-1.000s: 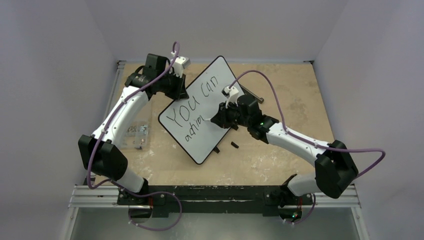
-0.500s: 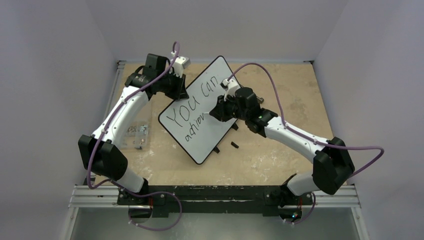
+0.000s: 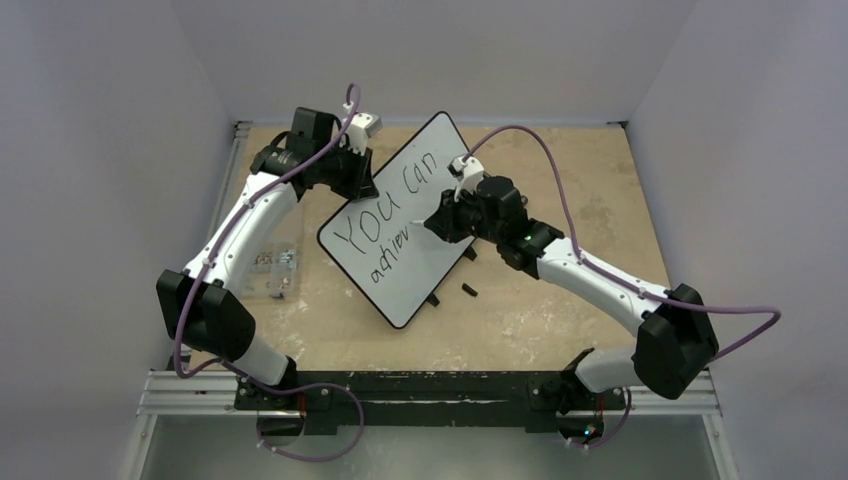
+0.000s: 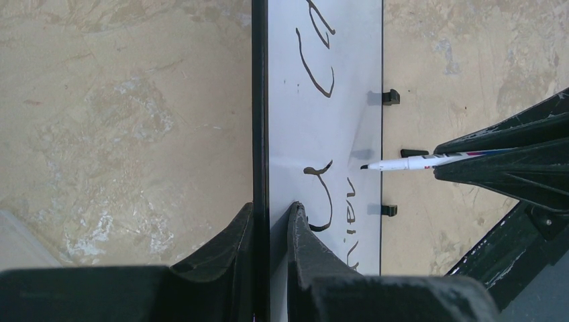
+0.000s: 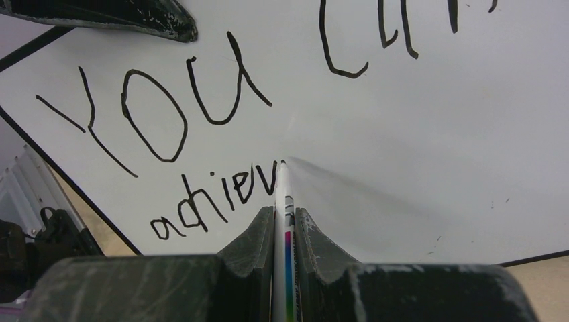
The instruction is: Write a sentence on the whiteboard
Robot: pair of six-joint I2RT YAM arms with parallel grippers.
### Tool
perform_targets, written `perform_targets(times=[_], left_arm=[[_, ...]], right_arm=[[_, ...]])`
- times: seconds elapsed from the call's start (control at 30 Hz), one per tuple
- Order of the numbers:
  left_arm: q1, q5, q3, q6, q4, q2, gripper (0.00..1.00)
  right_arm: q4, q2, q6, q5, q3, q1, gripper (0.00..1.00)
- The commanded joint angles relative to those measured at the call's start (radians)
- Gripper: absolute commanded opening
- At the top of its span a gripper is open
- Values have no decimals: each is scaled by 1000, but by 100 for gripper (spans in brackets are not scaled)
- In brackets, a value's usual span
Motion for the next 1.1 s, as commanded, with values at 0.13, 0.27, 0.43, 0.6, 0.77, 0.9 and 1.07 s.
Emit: perform_targets(times=[0.13,0.27,0.43,0.6,0.77,0.9,1.07], left_arm=[[1,-196,-4,137,4,-5,0],[-1,-197,-4,137,4,-6,0],[-1,-196,-5,138,4,-7,0],[-2,-199,-5,137,5,-6,0],[-2,-200,-5,139,4,-5,0],[-2,-200,-5,139,4,-6,0],[-2,-199,-5,139,4,-6,0]], right_arm=[[18,-28,-10,42,-24,-4,0],[27,-10,-7,33,-19,-5,0],[42,14,-5,18,-11,-6,0],[51,35,-3,18,-18,-6,0],[37,35,-5,47,-21,-7,0],[15,33,-10,82,-14,-17,0],[-1,34,-11,95,9,-29,0]])
